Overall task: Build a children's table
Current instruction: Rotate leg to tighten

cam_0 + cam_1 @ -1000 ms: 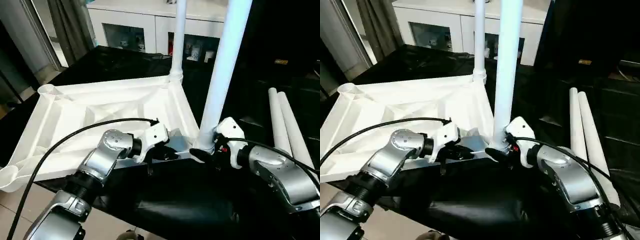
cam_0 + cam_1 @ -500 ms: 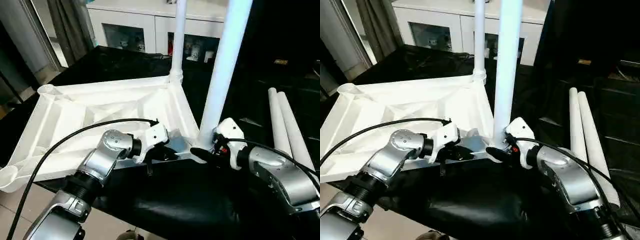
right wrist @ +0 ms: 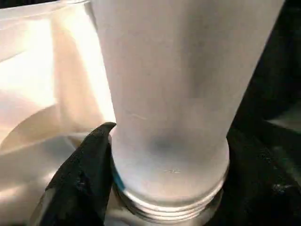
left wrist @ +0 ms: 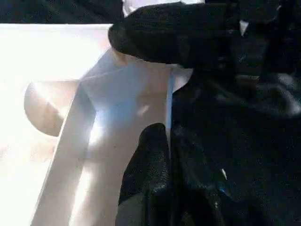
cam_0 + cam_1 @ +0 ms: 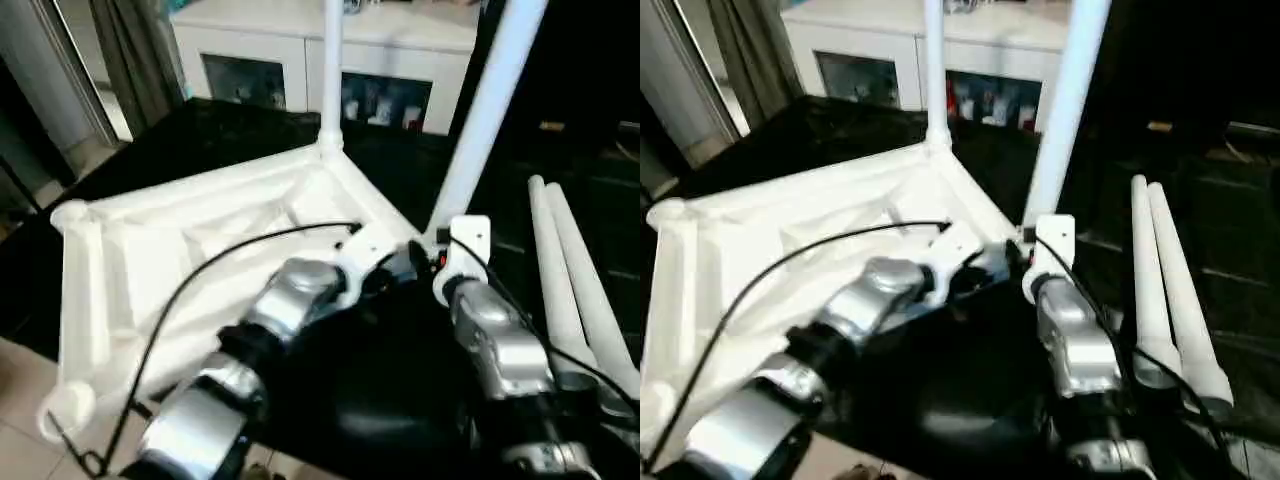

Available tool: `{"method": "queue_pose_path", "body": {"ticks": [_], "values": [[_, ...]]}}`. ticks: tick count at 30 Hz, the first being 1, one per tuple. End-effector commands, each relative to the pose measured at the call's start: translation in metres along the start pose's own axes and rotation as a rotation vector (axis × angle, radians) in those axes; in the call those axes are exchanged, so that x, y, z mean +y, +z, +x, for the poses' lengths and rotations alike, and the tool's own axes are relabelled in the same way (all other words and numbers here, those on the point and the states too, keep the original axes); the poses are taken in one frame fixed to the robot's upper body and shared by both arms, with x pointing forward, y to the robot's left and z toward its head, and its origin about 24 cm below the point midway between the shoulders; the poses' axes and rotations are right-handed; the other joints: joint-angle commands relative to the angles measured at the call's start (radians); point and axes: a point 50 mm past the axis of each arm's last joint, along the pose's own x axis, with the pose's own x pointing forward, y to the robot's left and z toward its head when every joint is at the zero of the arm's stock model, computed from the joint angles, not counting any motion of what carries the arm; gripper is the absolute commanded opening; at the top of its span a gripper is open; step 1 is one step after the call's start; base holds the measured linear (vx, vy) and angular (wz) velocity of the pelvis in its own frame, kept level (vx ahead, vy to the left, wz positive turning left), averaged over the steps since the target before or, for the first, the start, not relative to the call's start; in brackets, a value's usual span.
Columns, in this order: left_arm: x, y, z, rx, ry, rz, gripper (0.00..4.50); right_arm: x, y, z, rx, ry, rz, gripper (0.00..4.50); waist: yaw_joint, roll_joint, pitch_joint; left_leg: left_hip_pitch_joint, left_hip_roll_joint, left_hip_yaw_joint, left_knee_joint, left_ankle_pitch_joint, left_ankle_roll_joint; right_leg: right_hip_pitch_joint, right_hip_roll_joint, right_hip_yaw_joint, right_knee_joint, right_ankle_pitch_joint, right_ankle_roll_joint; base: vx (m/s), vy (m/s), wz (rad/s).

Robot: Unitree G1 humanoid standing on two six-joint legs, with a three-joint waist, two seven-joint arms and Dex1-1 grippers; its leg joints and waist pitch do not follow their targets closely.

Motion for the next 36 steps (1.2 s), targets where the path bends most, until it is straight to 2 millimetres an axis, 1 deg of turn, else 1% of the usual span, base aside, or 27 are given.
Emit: {"method": "queue_pose_path", "body": {"ticks": [1, 3, 5, 7, 8, 9, 10, 11, 12, 13, 14, 15, 16, 17, 20, 21, 22, 23, 24, 25, 26, 27, 28, 29, 30, 33, 36], "values": [[0.019, 0.010, -0.007, -0.056, 0.160, -0.013, 0.00, 0.014, -0.017, -0.001, 0.060, 0.041, 0.035, 2.76, -0.001, -0.014, -0.068, 0.014, 0.040, -0.019, -0.077, -0.225, 0.011, 0.046, -0.067, 0.038, -0.085, -0.216, -0.184, 0.000, 0.000, 0.00], [0.016, 0.013, -0.004, -0.066, 0.136, 0.025, 0.00, 0.019, -0.012, 0.000, 0.031, 0.049, 0.023, 2.76, 0.000, -0.014, -0.069, 0.008, 0.039, -0.019, -0.075, -0.187, 0.033, 0.049, -0.067, 0.037, -0.080, -0.164, -0.196, 0.000, 0.000, 0.00], [0.015, 0.014, -0.004, -0.072, 0.121, 0.044, 0.00, 0.020, -0.010, 0.000, 0.017, 0.057, 0.016, 2.76, 0.000, -0.013, -0.069, 0.011, 0.041, -0.019, -0.075, -0.190, 0.039, 0.049, -0.067, 0.037, -0.080, -0.166, -0.200, 0.000, 0.000, 0.00], [0.015, 0.014, -0.004, -0.075, 0.113, 0.052, 0.00, 0.020, -0.009, 0.000, 0.010, 0.063, 0.011, 2.76, 0.000, -0.013, -0.066, 0.011, 0.042, -0.019, -0.078, -0.207, 0.042, 0.049, -0.067, 0.037, -0.083, -0.193, -0.202, 0.000, 0.000, 0.00], [0.014, 0.013, -0.005, -0.077, 0.095, 0.068, 0.00, 0.018, -0.007, -0.001, -0.005, 0.077, 0.000, 3.11, 0.000, -0.014, -0.062, 0.012, 0.043, -0.019, -0.080, -0.223, 0.041, 0.047, -0.068, 0.037, -0.085, -0.220, -0.199, 0.000, 0.000, 0.00], [0.014, 0.011, -0.006, -0.075, 0.076, 0.084, 0.00, 0.016, -0.005, -0.002, -0.021, 0.087, -0.009, 3.32, 0.001, -0.014, -0.062, 0.013, 0.044, -0.019, -0.081, -0.235, 0.040, 0.047, -0.069, 0.037, -0.088, -0.244, -0.190, 0.000, 0.000, 0.00], [0.012, 0.007, -0.009, -0.075, 0.010, 0.106, 0.00, 0.008, -0.001, -0.005, -0.058, 0.107, -0.053, 3.32, 0.001, -0.014, -0.060, 0.012, 0.044, -0.020, -0.082, -0.237, 0.039, 0.047, -0.069, 0.038, -0.089, -0.250, -0.186, 0.000, 0.000, 0.00], [0.011, 0.007, -0.009, -0.075, 0.003, 0.109, 0.00, 0.007, 0.000, -0.006, -0.062, 0.109, -0.058, 3.48, 0.003, -0.015, -0.061, 0.011, 0.044, -0.021, -0.082, -0.238, 0.040, 0.049, -0.069, 0.037, -0.090, -0.252, -0.180, 0.000, 0.000, 0.00], [0.009, 0.004, -0.013, -0.090, -0.060, 0.124, 0.00, 0.001, 0.004, -0.009, -0.074, 0.139, -0.085, 3.64, -0.002, -0.015, -0.059, 0.006, 0.043, -0.022, -0.085, -0.233, 0.045, 0.052, -0.069, 0.037, -0.088, -0.243, -0.171, 0.000, 0.000, 0.00], [0.009, 0.004, -0.014, -0.092, -0.067, 0.125, 0.00, 0.000, 0.004, -0.009, -0.075, 0.142, -0.088, 3.72, -0.004, -0.017, -0.059, 0.004, 0.042, -0.022, -0.084, -0.228, 0.047, 0.054, -0.068, 0.037, -0.088, -0.243, -0.170, 0.000, 0.000, 0.00], [0.010, 0.001, -0.016, -0.091, -0.082, 0.127, 0.00, -0.002, 0.007, -0.012, -0.077, 0.188, -0.107, 3.72, -0.003, -0.014, -0.059, 0.005, 0.042, -0.022, -0.084, -0.229, 0.050, 0.054, -0.069, 0.037, -0.088, -0.244, -0.172, 0.000, 0.000, 0.00], [0.010, -0.001, -0.019, -0.096, -0.102, 0.136, 0.00, -0.004, 0.009, -0.016, -0.072, 0.230, -0.133, 3.90, -0.003, -0.014, -0.059, 0.010, 0.045, -0.020, -0.082, -0.229, 0.054, 0.047, -0.069, 0.039, -0.089, -0.251, -0.176, 0.000, 0.000, 0.00], [0.011, -0.002, -0.020, -0.099, -0.112, 0.141, 0.00, -0.005, 0.010, -0.018, -0.067, 0.257, -0.150, 4.00, -0.002, -0.013, -0.058, 0.008, 0.045, -0.020, -0.082, -0.222, 0.059, 0.050, -0.067, 0.039, -0.088, -0.248, -0.179, 0.000, 0.000, 0.00], [0.011, -0.002, -0.021, -0.099, -0.117, 0.139, 0.00, -0.006, 0.010, -0.019, -0.061, 0.271, -0.162, 4.00, -0.001, -0.012, -0.059, 0.009, 0.047, -0.020, -0.082, -0.217, 0.059, 0.049, -0.068, 0.039, -0.087, -0.241, -0.182, 0.000, 0.000, 0.00], [0.013, -0.005, -0.025, -0.101, -0.135, 0.132, 0.00, -0.010, 0.010, -0.023, -0.033, 0.322, -0.206, 4.25, -0.002, -0.012, -0.057, 0.009, 0.049, -0.020, -0.083, -0.219, 0.059, 0.048, -0.068, 0.039, -0.085, -0.237, -0.193, 0.000, 0.000, 0.00], [0.014, -0.007, -0.032, -0.123, -0.183, 0.135, 0.00, -0.016, 0.012, -0.033, -0.006, 0.412, -0.254, 4.25, -0.002, -0.013, -0.057, 0.009, 0.047, -0.019, -0.082, -0.222, 0.059, 0.049, -0.068, 0.039, -0.086, -0.240, -0.196, 0.000, 0.000, 0.00], [0.015, -0.007, -0.033, -0.124, -0.189, 0.137, 0.00, -0.017, 0.013, -0.033, -0.005, 0.421, -0.258, 4.25, 0.000, -0.014, -0.058, 0.009, 0.051, -0.020, -0.081, -0.211, 0.068, 0.051, -0.069, 0.042, -0.085, -0.220, -0.197, 0.000, 0.000, 0.00], [0.016, -0.009, -0.041, -0.135, -0.240, 0.157, 0.00, -0.020, 0.016, -0.043, 0.005, 0.515, -0.294, 4.25, 0.001, -0.014, -0.058, 0.008, 0.051, -0.020, -0.081, -0.207, 0.069, 0.050, -0.069, 0.041, -0.083, -0.214, -0.200, 0.000, 0.000, 0.00], [0.016, -0.009, -0.041, -0.135, -0.240, 0.157, 0.00, -0.020, 0.016, -0.043, 0.005, 0.515, -0.294, 4.25, 0.002, -0.014, -0.058, 0.007, 0.051, -0.018, -0.079, -0.202, 0.080, 0.051, -0.072, 0.043, -0.083, -0.213, -0.202, 0.000, 0.000, 0.00], [0.017, -0.010, -0.046, -0.135, -0.270, 0.168, 0.00, -0.021, 0.018, -0.049, 0.015, 0.580, -0.325, 4.25, 0.003, -0.009, -0.058, 0.007, 0.050, -0.020, -0.080, -0.206, 0.080, 0.050, -0.071, 0.041, -0.083, -0.225, -0.202, 0.000, 0.000, 0.00], [0.017, -0.011, -0.048, -0.135, -0.280, 0.171, 0.00, -0.022, 0.018, -0.052, 0.019, 0.600, -0.335, 4.25, 0.001, -0.012, -0.056, 0.007, 0.051, -0.018, -0.081, -0.218, 0.077, 0.049, -0.071, 0.041, -0.086, -0.250, -0.198, 0.000, 0.000, 0.00], [0.018, -0.012, -0.053, -0.132, -0.306, 0.181, 0.00, -0.022, 0.019, -0.057, 0.039, 0.656, -0.366, 4.25, 0.000, -0.010, -0.056, 0.007, 0.051, -0.019, -0.082, -0.222, 0.074, 0.049, -0.071, 0.040, -0.086, -0.263, -0.197, 0.000, 0.000, 0.00], [0.019, -0.014, -0.056, -0.125, -0.320, 0.189, 0.00, -0.023, 0.018, -0.060, 0.054, 0.682, -0.385, 4.25, 0.002, -0.010, -0.057, 0.009, 0.053, -0.019, -0.081, -0.221, 0.075, 0.049, -0.070, 0.041, -0.087, -0.264, -0.195, 0.000, 0.000, 0.00], [0.020, -0.015, -0.059, -0.117, -0.332, 0.197, 0.00, -0.024, 0.018, -0.062, 0.071, 0.704, -0.402, 4.25, 0.001, -0.009, -0.056, 0.008, 0.055, -0.020, -0.083, -0.220, 0.075, 0.048, -0.070, 0.042, -0.086, -0.263, -0.195, 0.000, 0.000, 0.00], [0.020, -0.015, -0.059, -0.117, -0.332, 0.197, 0.00, -0.024, 0.018, -0.062, 0.071, 0.704, -0.402, 4.25, 0.000, -0.007, -0.057, 0.009, 0.055, -0.019, -0.082, -0.221, 0.069, 0.045, -0.070, 0.041, -0.084, -0.253, -0.204, 0.000, 0.000, 0.00], [0.023, -0.016, -0.067, -0.110, -0.353, 0.214, 0.00, -0.024, 0.017, -0.067, 0.097, 0.758, -0.426, 4.25, 0.001, -0.008, -0.058, 0.010, 0.055, -0.019, -0.082, -0.231, 0.061, 0.045, -0.072, 0.041, -0.086, -0.270, -0.205, 0.000, 0.000, 0.00], [0.024, -0.016, -0.072, -0.109, -0.373, 0.222, 0.00, -0.025, 0.016, -0.066, 0.105, 0.763, -0.425, 4.25, 0.003, -0.008, -0.060, 0.011, 0.055, -0.018, -0.081, -0.219, 0.059, 0.044, -0.071, 0.042, -0.083, -0.250, -0.213, 0.000, 0.000, 0.00]]}}
